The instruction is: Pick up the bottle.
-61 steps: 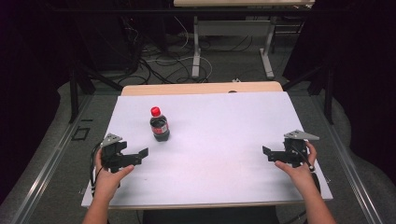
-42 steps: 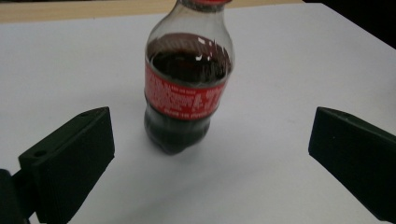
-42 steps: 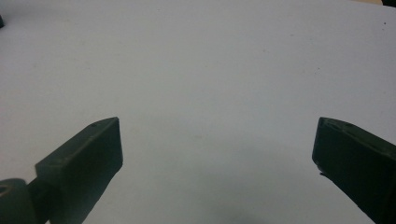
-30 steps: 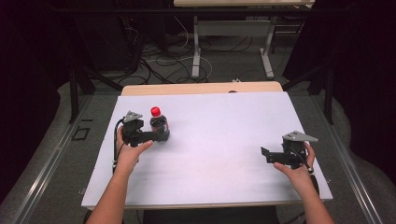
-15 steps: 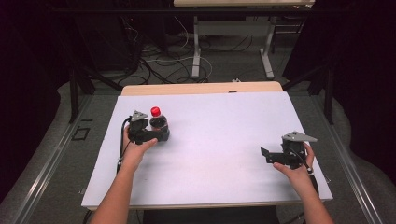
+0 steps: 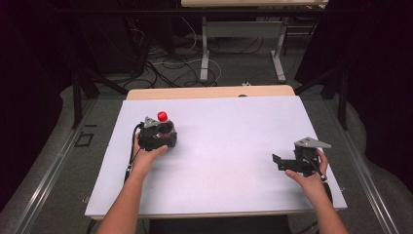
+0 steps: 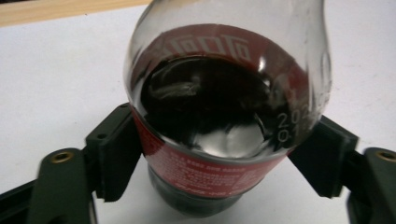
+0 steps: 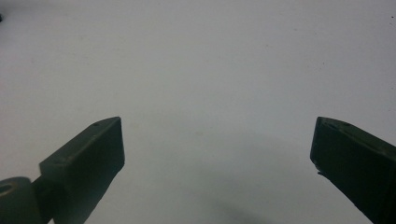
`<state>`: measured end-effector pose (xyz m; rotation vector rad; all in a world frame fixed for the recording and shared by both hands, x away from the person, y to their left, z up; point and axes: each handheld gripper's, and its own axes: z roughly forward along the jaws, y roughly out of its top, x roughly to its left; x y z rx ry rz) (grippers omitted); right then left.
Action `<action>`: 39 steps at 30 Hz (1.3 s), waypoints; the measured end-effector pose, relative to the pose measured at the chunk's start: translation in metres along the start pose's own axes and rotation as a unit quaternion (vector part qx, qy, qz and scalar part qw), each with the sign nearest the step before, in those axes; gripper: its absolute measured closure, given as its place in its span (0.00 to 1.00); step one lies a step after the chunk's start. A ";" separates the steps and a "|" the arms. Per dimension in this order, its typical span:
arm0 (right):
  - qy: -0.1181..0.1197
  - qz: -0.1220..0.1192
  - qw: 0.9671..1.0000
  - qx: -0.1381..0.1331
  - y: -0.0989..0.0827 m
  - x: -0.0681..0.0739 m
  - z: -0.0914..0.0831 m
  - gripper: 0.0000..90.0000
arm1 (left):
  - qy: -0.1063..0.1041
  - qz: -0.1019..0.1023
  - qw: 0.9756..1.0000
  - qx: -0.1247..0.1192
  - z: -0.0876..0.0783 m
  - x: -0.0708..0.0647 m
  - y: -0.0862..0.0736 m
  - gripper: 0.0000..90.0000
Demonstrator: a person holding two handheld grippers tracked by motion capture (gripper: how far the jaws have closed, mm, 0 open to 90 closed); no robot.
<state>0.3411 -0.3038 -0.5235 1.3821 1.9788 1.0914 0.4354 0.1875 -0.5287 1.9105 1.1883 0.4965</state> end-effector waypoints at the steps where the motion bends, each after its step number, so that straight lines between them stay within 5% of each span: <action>1: 0.000 0.000 1.000 0.000 0.000 0.000 0.000 0.03 | -0.001 0.001 1.000 0.000 0.000 0.000 0.000 0.30; 23: 0.001 -0.009 1.000 0.003 0.000 0.003 0.002 0.04 | -0.001 0.011 1.000 0.004 -0.004 -0.002 0.001 0.32; 32: 0.010 -0.023 1.000 -0.009 0.004 0.009 -0.001 0.10 | -0.017 0.039 0.999 0.006 -0.018 -0.025 0.003 0.32; 39: 0.045 -0.038 0.998 -0.010 0.013 0.023 -0.006 0.17 | -0.054 0.043 0.998 0.002 -0.037 -0.050 0.005 0.32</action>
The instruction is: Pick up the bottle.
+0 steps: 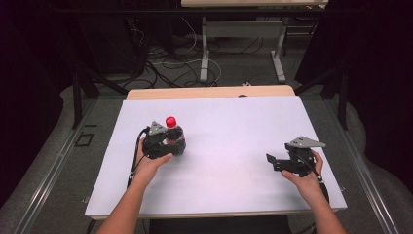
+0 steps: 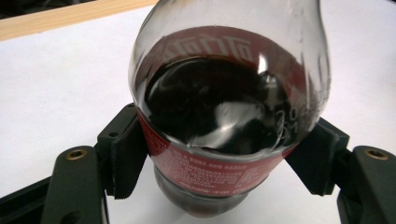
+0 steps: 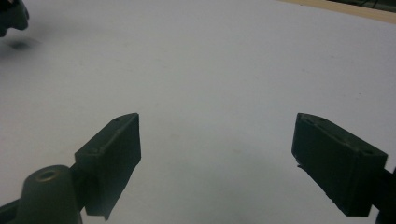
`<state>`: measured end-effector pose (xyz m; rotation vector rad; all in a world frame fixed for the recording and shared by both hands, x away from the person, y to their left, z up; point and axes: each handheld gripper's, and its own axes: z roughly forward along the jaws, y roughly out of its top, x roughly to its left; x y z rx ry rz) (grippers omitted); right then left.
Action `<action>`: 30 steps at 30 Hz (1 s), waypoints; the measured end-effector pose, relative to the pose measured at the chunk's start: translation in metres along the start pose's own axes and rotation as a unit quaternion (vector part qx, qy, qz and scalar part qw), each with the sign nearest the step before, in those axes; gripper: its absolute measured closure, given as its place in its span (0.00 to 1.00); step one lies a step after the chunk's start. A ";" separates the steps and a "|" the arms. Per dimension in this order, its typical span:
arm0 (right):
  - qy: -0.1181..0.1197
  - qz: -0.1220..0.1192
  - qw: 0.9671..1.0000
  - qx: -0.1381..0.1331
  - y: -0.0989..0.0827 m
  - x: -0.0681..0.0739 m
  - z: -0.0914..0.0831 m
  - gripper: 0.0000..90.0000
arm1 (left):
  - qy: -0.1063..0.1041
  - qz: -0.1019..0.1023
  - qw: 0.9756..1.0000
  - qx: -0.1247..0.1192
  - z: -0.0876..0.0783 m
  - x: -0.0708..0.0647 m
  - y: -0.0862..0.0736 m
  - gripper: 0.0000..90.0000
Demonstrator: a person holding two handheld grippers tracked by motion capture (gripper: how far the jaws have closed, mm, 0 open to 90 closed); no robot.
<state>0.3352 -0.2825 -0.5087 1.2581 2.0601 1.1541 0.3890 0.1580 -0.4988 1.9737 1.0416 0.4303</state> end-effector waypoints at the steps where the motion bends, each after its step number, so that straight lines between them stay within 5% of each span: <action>1: 0.008 -0.003 1.000 0.000 0.002 0.002 -0.001 0.18 | -0.006 0.002 1.000 -0.001 -0.002 -0.004 0.000 0.33; 5: 0.031 -0.009 0.999 -0.006 0.014 0.017 -0.009 0.21 | -0.032 0.012 0.999 0.004 -0.009 -0.022 0.000 0.33; 11: 0.055 -0.055 0.997 -0.012 0.043 0.047 -0.024 0.34 | -0.047 0.045 0.998 0.013 -0.016 -0.048 0.002 0.33; 13: 0.067 -0.063 0.996 -0.019 0.053 0.059 -0.030 0.35 | -0.069 0.053 0.996 0.008 -0.019 -0.064 0.001 0.33; 20: 0.129 -0.102 0.985 -0.047 0.081 0.100 -0.041 0.41 | -0.111 0.074 0.991 0.011 -0.020 -0.095 -0.005 0.33; 24: 0.168 -0.102 0.979 -0.048 0.090 0.119 -0.047 0.50 | -0.124 0.090 0.988 0.015 -0.018 -0.111 -0.009 0.33; 30: 0.186 -0.103 0.975 -0.063 0.085 0.138 -0.049 0.50 | -0.132 0.103 0.986 0.012 -0.015 -0.127 -0.014 0.33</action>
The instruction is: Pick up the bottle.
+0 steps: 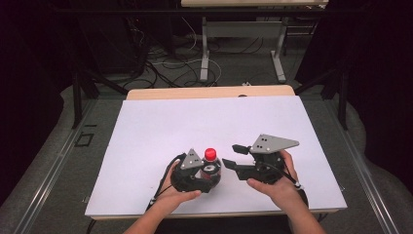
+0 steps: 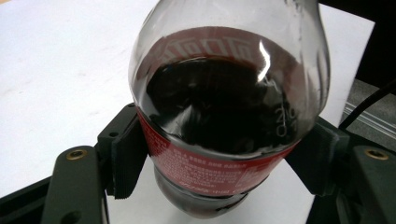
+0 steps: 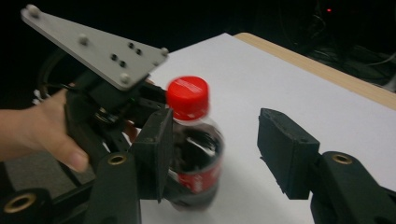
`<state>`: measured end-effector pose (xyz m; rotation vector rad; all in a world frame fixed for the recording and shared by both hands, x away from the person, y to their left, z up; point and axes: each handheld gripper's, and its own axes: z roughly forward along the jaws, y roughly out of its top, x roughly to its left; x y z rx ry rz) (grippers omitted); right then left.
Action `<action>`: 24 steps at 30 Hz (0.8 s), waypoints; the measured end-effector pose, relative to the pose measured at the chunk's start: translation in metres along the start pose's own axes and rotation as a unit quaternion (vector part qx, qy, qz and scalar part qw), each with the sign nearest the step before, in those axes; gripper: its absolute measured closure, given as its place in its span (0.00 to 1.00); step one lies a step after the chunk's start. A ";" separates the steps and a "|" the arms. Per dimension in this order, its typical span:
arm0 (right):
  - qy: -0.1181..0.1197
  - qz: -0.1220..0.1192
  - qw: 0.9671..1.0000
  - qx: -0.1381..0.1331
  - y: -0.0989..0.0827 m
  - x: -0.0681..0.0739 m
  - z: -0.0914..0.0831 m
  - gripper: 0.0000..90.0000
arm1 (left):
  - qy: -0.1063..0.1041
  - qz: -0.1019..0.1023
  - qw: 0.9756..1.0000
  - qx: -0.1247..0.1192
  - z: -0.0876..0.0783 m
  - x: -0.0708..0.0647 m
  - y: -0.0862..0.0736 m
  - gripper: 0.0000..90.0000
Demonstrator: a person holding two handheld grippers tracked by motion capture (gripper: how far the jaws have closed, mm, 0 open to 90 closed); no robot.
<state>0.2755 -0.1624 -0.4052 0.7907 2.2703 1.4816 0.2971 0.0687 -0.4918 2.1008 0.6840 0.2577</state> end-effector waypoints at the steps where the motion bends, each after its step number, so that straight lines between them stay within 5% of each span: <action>1: 0.005 -0.001 1.000 0.002 0.000 0.002 0.000 0.50 | -0.003 -0.002 1.000 0.003 0.001 -0.002 0.000 0.33; 4: 0.005 -0.002 1.000 0.002 -0.001 0.007 0.003 0.53 | -0.006 0.004 1.000 0.004 0.005 -0.006 -0.001 0.33; 10: 0.010 0.033 0.999 0.011 -0.004 0.006 0.007 0.58 | -0.010 0.011 1.000 0.011 0.012 -0.015 -0.005 0.33; 24: 0.001 0.023 0.999 0.027 -0.010 0.017 0.020 0.66 | -0.022 0.024 0.999 0.016 0.013 -0.023 -0.004 0.33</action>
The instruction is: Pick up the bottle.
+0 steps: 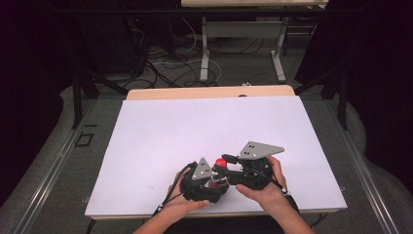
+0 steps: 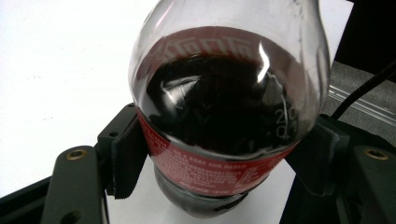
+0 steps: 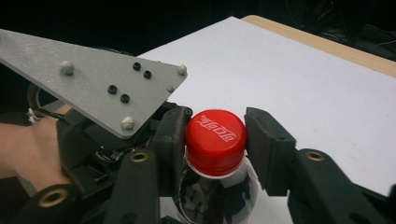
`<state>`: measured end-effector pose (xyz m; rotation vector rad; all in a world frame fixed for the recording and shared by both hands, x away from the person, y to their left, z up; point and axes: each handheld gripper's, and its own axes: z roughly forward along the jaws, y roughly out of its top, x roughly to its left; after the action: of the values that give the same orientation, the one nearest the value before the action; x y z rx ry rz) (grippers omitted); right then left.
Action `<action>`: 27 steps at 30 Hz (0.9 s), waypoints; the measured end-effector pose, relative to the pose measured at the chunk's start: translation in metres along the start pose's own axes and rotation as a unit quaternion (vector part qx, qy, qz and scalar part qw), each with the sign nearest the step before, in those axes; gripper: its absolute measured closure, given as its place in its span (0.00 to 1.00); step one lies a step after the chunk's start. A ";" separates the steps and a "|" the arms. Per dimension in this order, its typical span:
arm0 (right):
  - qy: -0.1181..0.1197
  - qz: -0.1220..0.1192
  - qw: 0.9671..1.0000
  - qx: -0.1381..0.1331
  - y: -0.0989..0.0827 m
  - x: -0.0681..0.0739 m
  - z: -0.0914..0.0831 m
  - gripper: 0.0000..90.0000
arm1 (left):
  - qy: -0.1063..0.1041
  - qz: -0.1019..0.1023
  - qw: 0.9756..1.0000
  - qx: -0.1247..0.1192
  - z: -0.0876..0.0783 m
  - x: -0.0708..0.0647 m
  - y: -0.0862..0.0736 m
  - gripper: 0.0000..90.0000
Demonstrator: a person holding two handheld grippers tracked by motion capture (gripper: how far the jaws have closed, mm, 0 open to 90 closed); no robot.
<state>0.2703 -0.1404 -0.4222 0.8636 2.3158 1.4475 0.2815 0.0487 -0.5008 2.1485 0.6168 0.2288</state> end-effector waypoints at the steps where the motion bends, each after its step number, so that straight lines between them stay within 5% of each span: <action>1: -0.004 -0.004 1.000 -0.001 0.000 0.000 0.000 0.67 | -0.001 -0.001 1.000 0.000 0.000 0.000 0.000 0.33; 18: 0.035 -0.016 0.999 0.004 0.001 -0.009 0.000 0.68 | -0.006 0.002 1.000 -0.002 0.001 -0.001 -0.001 0.33; 27: 0.098 -0.068 0.992 0.044 0.013 -0.023 0.004 0.68 | -0.013 0.005 1.000 -0.005 0.000 0.001 -0.001 0.33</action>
<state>0.2949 -0.1478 -0.4149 0.5934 2.5430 1.4406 0.2816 0.0495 -0.5020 2.1428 0.5891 0.2095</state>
